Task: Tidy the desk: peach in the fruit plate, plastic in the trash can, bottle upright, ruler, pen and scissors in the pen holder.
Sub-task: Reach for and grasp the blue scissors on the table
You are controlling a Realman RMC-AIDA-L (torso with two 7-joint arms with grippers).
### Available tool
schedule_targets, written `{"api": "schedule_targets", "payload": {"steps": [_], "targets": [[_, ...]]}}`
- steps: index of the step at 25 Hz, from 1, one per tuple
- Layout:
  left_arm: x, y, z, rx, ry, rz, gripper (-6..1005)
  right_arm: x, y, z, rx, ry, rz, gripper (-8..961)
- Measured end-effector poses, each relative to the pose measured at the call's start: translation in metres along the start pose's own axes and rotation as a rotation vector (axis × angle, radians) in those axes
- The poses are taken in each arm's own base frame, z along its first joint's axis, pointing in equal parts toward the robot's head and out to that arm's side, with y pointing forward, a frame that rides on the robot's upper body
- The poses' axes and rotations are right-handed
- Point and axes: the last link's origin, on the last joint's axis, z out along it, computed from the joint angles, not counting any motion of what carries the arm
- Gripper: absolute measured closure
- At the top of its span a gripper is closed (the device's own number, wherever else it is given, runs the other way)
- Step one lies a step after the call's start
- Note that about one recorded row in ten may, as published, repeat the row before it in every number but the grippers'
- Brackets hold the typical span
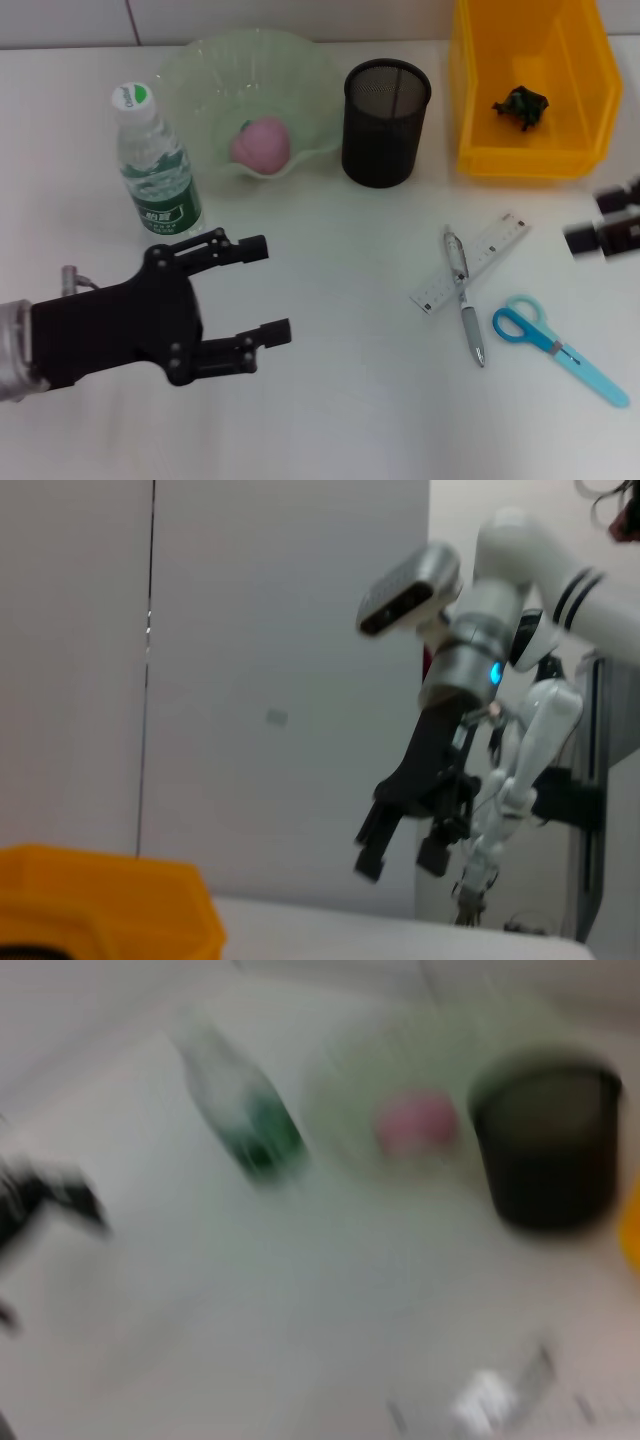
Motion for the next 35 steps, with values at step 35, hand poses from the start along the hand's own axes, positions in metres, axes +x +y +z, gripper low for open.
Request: {"api": "schedule_targets", "payload": {"steps": [35], "targets": [[-0.01,-0.008,0.006,0.038,-0.061,-0.024,190,0.024,0.012,0.101,0.233,0.387,-0.046,236]]}}
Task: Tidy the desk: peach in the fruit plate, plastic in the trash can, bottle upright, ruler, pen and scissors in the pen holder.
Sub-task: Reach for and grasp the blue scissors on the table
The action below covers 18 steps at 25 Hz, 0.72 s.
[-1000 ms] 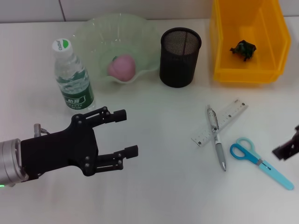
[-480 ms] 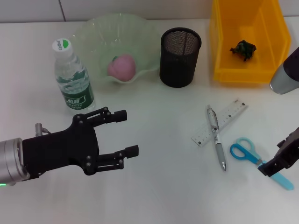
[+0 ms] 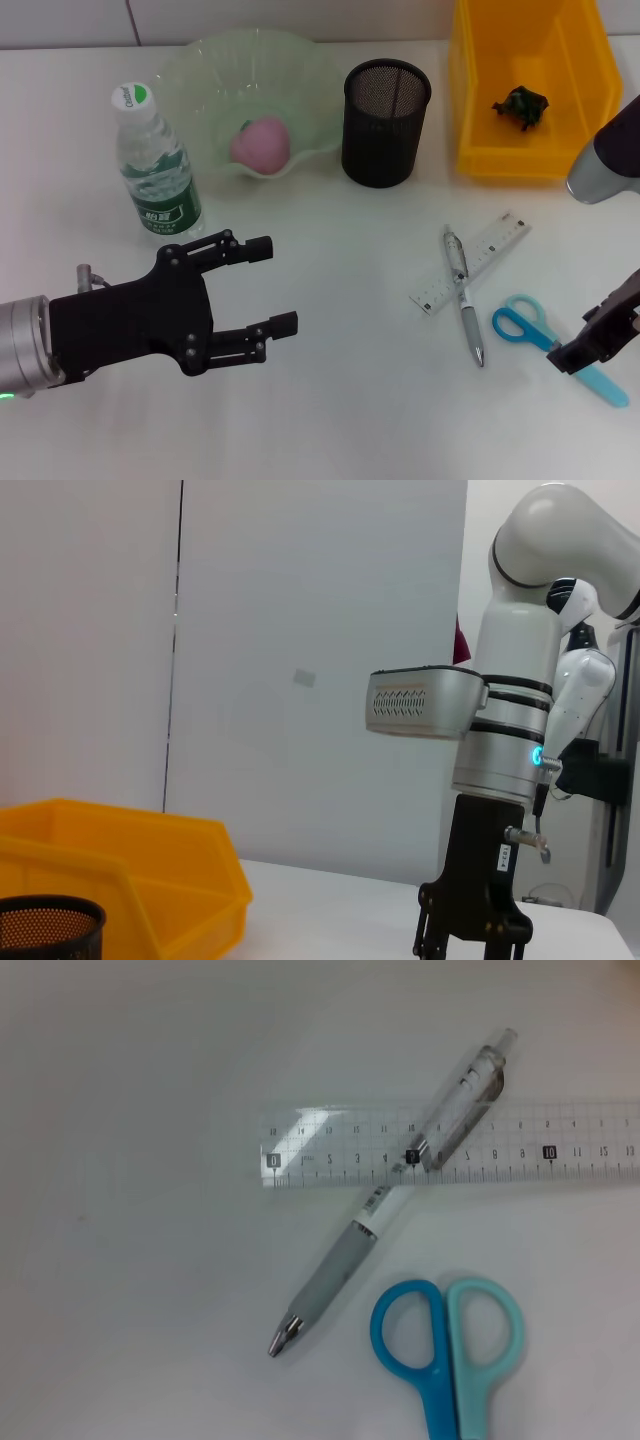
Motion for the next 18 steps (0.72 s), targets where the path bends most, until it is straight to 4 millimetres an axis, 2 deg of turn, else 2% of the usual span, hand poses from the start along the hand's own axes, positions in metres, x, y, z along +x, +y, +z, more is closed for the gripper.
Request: {"api": "schedule_targets", "payload": {"steps": [5,18], "targets": [[0.0,0.0,0.0,-0.001,0.001,0.001,191,0.002,0.001,0.006,-0.003,0.007,0.002,257],[0.001,0.0,0.001,-0.004,0.005,0.002,191,0.003,0.0,0.014,-0.01,0.019,0.015,430]]}}
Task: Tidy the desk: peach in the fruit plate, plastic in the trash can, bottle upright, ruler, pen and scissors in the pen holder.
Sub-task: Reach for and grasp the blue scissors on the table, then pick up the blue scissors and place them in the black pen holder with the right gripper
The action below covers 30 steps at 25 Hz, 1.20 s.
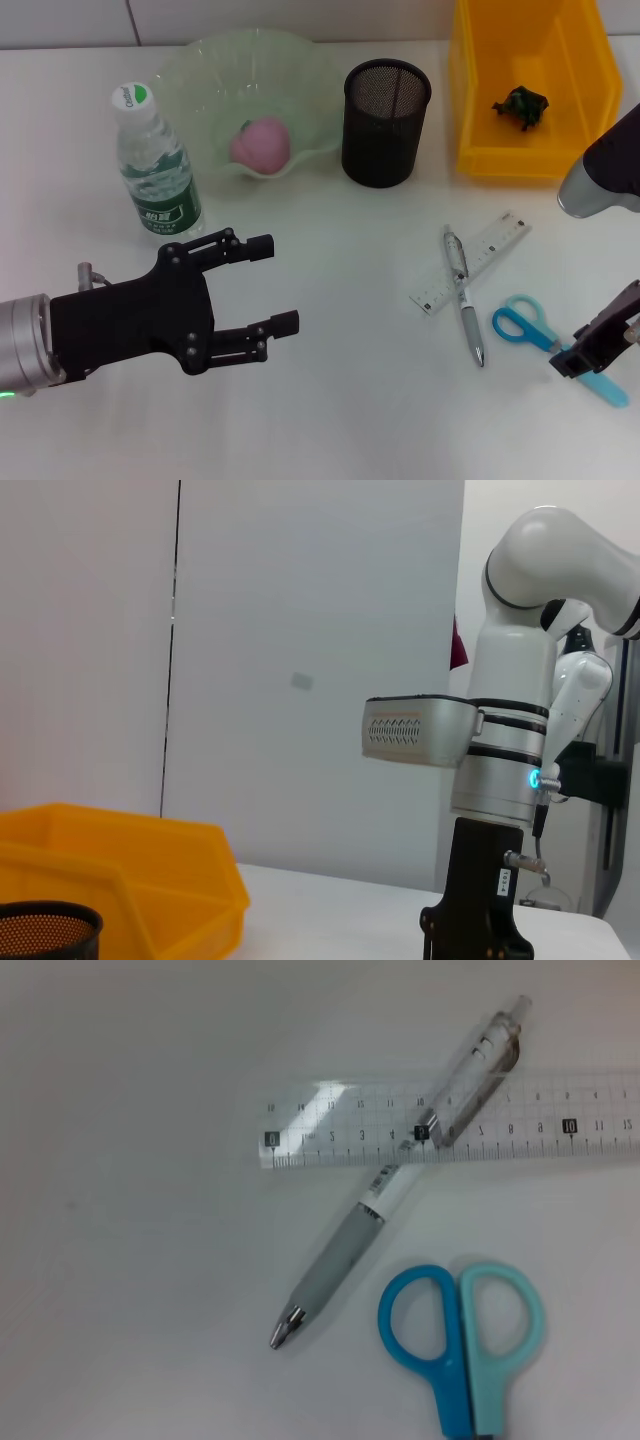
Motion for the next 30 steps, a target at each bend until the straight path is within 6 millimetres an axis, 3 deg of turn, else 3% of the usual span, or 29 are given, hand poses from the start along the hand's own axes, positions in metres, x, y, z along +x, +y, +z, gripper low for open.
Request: {"api": "schedule_targets", "payload": {"steps": [11,23,26,30], "targets": [[0.001,0.0,0.0,-0.003,0.004,0.0,191,0.001,-0.002,0.005,-0.003,0.004,0.01,596],[0.001,0.0,0.0,-0.001,0.008,0.001,191,0.002,-0.003,0.011,-0.01,0.017,0.015,602],[0.001,0.0,0.0,-0.002,0.008,0.001,191,0.002,-0.004,0.013,-0.013,0.023,0.015,694],[0.002,0.0,0.0,-0.002,0.009,0.002,190,0.002,-0.004,0.011,-0.009,0.015,0.013,738]]}}
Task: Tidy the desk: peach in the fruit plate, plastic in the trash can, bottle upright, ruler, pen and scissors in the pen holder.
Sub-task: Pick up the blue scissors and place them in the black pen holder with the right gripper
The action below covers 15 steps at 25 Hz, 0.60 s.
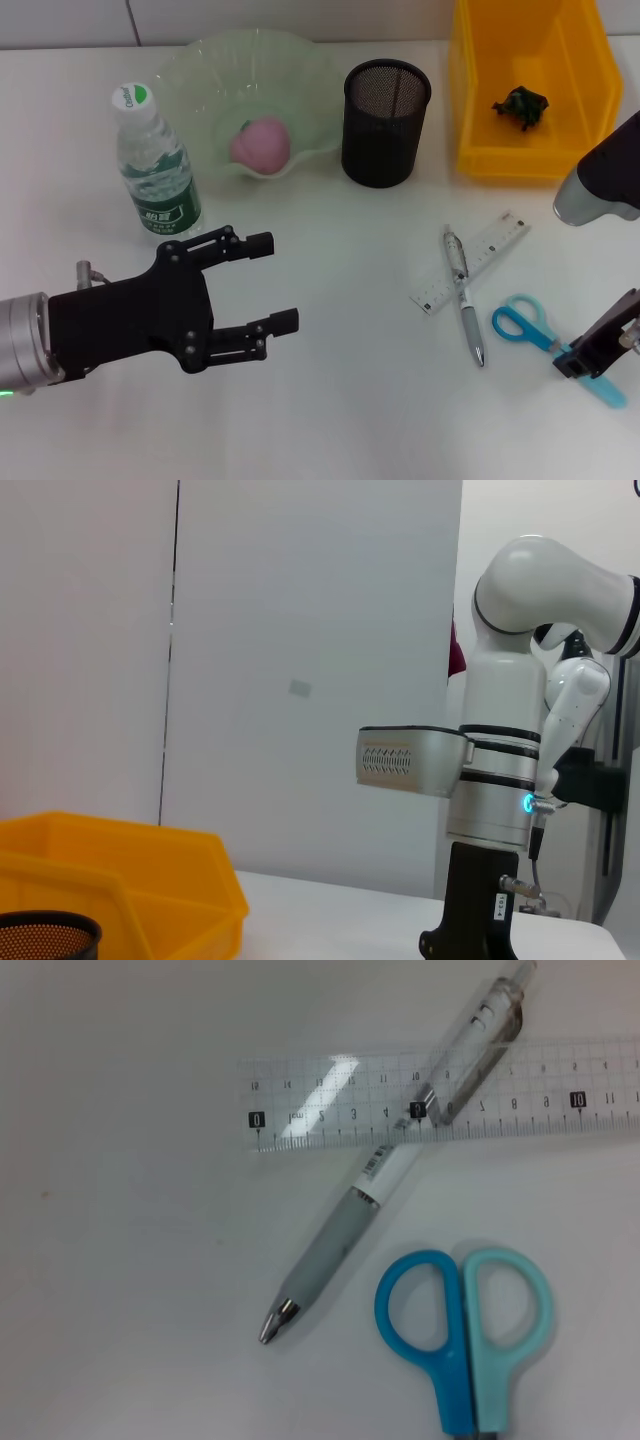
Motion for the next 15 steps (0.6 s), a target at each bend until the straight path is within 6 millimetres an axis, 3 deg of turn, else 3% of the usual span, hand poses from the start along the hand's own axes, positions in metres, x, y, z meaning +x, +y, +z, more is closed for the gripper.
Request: {"api": "schedule_targets", "payload": {"steps": [10,15], "targets": [[0.001,0.001,-0.002,-0.002,0.01,0.001,190,0.001,-0.005,-0.031,0.006,-0.182,0.014,735],[0.001,0.002,-0.002,-0.001,0.013,-0.001,190,-0.003,-0.014,-0.055,0.008,-0.447,0.036,727]]}}
